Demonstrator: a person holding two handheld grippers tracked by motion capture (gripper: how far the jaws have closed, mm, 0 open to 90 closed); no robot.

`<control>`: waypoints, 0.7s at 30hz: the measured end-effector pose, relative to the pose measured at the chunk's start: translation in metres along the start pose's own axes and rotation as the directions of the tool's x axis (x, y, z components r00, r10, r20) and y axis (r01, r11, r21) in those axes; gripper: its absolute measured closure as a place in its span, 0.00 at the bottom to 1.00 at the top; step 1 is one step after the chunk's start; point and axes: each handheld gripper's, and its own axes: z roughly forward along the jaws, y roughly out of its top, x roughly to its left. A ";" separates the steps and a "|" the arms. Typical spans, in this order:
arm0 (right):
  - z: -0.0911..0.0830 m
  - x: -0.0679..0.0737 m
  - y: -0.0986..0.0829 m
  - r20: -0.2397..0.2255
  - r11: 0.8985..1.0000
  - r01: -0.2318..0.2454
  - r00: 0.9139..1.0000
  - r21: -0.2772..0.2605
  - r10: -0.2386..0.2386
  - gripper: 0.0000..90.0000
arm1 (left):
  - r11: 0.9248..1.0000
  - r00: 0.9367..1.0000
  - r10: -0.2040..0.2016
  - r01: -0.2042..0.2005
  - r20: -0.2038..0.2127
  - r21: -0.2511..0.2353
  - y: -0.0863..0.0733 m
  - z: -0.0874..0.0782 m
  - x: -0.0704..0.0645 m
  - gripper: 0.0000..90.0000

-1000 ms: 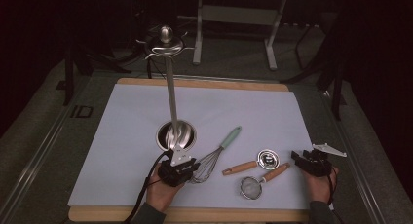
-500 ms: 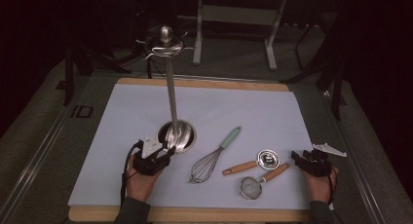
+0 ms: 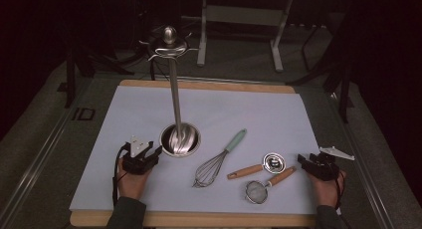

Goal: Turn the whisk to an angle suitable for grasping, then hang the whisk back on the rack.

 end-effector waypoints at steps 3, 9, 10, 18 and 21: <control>0.000 0.000 0.000 0.000 1.000 0.000 1.000 0.000 0.000 0.50 | 1.000 1.000 -0.013 0.013 -0.005 0.012 -0.002 0.003 0.002 0.66; 0.000 0.001 0.000 0.002 1.000 0.009 1.000 0.000 -0.009 0.53 | 0.998 0.998 -0.057 0.058 -0.028 0.030 -0.007 0.009 0.009 0.65; 0.000 0.001 0.000 0.003 1.000 0.011 1.000 -0.001 -0.011 0.54 | 0.998 0.998 -0.060 0.061 -0.032 0.020 -0.007 0.008 0.009 0.65; -0.003 0.003 0.000 0.023 0.999 0.033 0.999 -0.023 -0.033 0.60 | 0.999 0.998 -0.019 0.022 -0.065 0.045 -0.007 0.011 0.004 0.63; -0.011 0.012 0.002 0.080 0.997 0.060 0.995 -0.051 -0.056 0.65 | 0.999 0.997 -0.031 0.034 -0.064 0.040 -0.007 0.011 0.004 0.63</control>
